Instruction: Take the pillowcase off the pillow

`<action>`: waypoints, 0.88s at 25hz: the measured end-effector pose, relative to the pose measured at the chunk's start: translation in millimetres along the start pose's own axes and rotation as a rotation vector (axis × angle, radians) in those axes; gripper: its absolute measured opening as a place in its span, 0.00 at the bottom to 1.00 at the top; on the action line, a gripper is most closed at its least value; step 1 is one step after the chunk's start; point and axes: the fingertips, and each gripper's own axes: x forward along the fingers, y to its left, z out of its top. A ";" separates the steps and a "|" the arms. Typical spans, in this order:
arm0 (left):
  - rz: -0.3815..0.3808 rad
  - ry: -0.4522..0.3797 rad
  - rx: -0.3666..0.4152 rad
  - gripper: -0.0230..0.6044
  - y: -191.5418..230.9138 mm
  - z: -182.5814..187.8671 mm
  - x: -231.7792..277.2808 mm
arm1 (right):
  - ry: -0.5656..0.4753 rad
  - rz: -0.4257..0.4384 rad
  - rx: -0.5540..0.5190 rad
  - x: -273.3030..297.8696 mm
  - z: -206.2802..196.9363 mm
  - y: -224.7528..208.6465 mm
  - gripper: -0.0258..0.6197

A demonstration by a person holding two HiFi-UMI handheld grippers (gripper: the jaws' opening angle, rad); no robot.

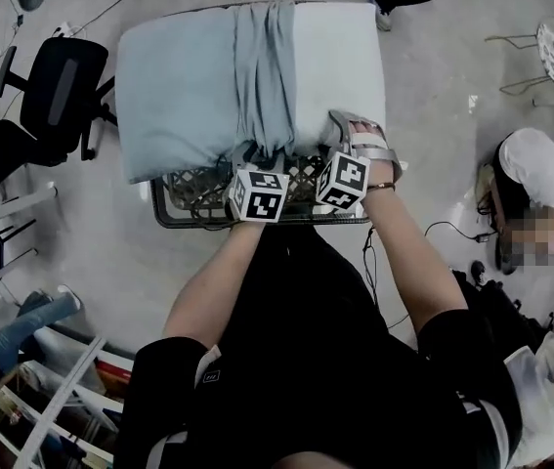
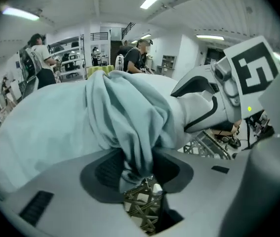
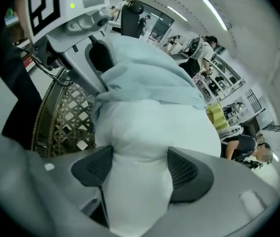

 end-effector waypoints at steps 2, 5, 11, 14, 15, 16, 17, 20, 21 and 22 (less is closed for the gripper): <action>0.019 -0.001 0.028 0.16 13.1 -2.7 -1.0 | 0.016 -0.014 0.011 1.5 -1.8 -4.6 0.53; 0.018 0.012 -0.001 0.10 35.0 -9.2 -11.8 | -0.029 -0.012 0.026 -7.8 -5.0 -10.6 0.39; 0.001 -0.004 0.006 0.25 37.0 -12.7 -42.5 | -0.061 0.047 0.013 -25.2 -4.6 -10.6 0.40; 0.074 -0.029 -0.009 0.37 55.3 -12.8 -66.3 | -0.061 0.066 -0.085 -32.5 9.1 -5.8 0.47; 0.098 -0.032 -0.022 0.37 65.3 -15.8 -72.8 | -0.072 0.071 -0.111 -34.6 15.5 -2.9 0.47; 0.115 -0.028 -0.031 0.37 75.4 -20.6 -76.9 | -0.083 0.080 -0.123 -35.4 22.2 0.7 0.48; 0.122 -0.016 -0.033 0.37 84.8 -26.4 -78.3 | -0.093 0.094 -0.120 -34.1 29.2 4.9 0.48; 0.111 0.033 -0.002 0.39 105.9 -40.7 -70.0 | -0.061 0.147 -0.104 -14.3 43.5 20.3 0.57; 0.112 0.047 0.020 0.39 111.4 -43.3 -65.0 | -0.032 0.156 -0.110 -3.7 44.4 24.9 0.59; 0.120 0.059 0.051 0.38 117.1 -45.2 -60.6 | 0.000 0.158 -0.116 6.4 44.0 28.1 0.59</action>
